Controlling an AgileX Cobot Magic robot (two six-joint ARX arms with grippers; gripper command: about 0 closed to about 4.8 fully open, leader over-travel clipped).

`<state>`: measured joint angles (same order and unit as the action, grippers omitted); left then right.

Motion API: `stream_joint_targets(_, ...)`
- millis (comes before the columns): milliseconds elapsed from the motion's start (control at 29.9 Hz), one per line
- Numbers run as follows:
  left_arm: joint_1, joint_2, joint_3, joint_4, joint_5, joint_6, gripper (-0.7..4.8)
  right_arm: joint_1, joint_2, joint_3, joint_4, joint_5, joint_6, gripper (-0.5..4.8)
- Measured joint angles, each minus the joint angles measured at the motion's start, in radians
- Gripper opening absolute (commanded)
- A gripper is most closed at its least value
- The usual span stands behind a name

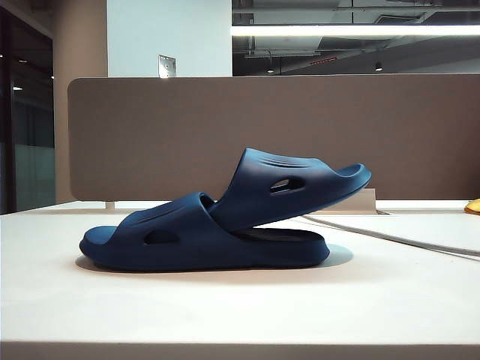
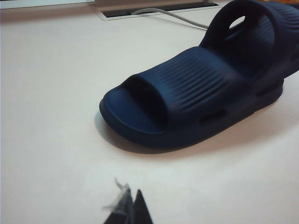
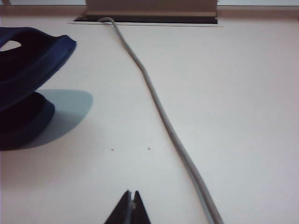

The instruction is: Interlock the pair of blue slippers on the table with their fronts facing up.

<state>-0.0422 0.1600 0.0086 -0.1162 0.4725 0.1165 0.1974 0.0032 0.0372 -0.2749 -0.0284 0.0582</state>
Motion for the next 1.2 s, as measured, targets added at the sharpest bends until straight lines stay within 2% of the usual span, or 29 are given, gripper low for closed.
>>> stream_joint_targets(267, 0.000, 0.000, 0.000, -0.006, 0.003, -0.017, -0.04, 0.002, -0.001, 0.000, 0.005, -0.097, 0.000, -0.05)
stream_joint_targets(1202, 0.000, 0.000, 0.000, -0.007, 0.003, -0.019, -0.03, 0.021, -0.001, 0.000, 0.007, -0.096, 0.000, -0.05)
